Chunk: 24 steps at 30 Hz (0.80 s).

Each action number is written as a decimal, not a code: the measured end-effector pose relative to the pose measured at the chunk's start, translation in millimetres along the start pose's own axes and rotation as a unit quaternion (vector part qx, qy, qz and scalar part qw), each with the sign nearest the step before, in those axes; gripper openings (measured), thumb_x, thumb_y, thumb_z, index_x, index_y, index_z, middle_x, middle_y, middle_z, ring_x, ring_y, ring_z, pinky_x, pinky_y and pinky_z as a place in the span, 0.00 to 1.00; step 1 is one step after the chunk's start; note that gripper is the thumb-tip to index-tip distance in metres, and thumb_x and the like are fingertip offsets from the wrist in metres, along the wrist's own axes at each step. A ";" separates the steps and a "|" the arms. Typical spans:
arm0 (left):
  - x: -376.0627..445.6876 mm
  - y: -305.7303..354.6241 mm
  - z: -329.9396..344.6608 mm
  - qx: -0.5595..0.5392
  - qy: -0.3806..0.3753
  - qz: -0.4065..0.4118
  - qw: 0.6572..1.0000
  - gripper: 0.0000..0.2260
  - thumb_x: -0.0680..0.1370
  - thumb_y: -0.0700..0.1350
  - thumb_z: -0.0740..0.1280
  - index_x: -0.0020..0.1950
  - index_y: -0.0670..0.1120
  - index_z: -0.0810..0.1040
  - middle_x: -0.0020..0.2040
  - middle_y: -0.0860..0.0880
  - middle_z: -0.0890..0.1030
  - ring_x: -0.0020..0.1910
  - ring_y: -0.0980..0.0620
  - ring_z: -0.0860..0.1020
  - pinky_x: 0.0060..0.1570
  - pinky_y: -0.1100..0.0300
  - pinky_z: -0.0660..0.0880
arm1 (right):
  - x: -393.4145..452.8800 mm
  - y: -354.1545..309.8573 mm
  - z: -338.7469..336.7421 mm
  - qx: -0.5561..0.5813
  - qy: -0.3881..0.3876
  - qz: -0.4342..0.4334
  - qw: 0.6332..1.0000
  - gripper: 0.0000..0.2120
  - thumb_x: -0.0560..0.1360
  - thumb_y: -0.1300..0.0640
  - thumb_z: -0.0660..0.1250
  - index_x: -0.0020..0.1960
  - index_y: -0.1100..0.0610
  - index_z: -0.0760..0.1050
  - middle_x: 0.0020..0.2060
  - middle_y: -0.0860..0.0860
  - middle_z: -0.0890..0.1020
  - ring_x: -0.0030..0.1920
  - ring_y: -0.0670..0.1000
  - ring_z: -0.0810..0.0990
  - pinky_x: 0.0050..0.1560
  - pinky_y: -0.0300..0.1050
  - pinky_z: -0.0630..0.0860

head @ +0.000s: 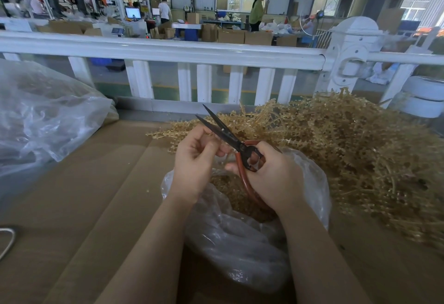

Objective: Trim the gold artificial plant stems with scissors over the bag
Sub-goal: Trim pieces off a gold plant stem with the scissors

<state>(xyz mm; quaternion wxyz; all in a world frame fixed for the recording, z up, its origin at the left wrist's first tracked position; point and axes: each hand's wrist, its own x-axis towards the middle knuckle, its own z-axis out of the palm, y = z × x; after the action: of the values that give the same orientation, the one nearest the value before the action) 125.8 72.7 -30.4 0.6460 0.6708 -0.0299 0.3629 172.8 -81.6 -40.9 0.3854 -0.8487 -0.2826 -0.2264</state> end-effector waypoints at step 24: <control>1.6 4.7 -1.3 -0.072 0.061 -0.043 0.995 0.05 0.81 0.34 0.63 0.48 0.39 0.77 0.34 0.45 0.80 0.29 0.56 0.77 0.33 0.68 0.72 | 7.2 -3.7 -7.1 0.227 -0.023 0.115 0.967 0.08 0.68 0.41 0.78 0.37 0.40 0.80 0.31 0.40 0.82 0.32 0.39 0.81 0.31 0.30 0.73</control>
<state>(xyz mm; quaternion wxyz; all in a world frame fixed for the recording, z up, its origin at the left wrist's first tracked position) 124.0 73.8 -25.7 0.7083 0.6001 0.0125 0.3714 174.5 -83.0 -30.3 0.5848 -0.7706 -0.2364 -0.0905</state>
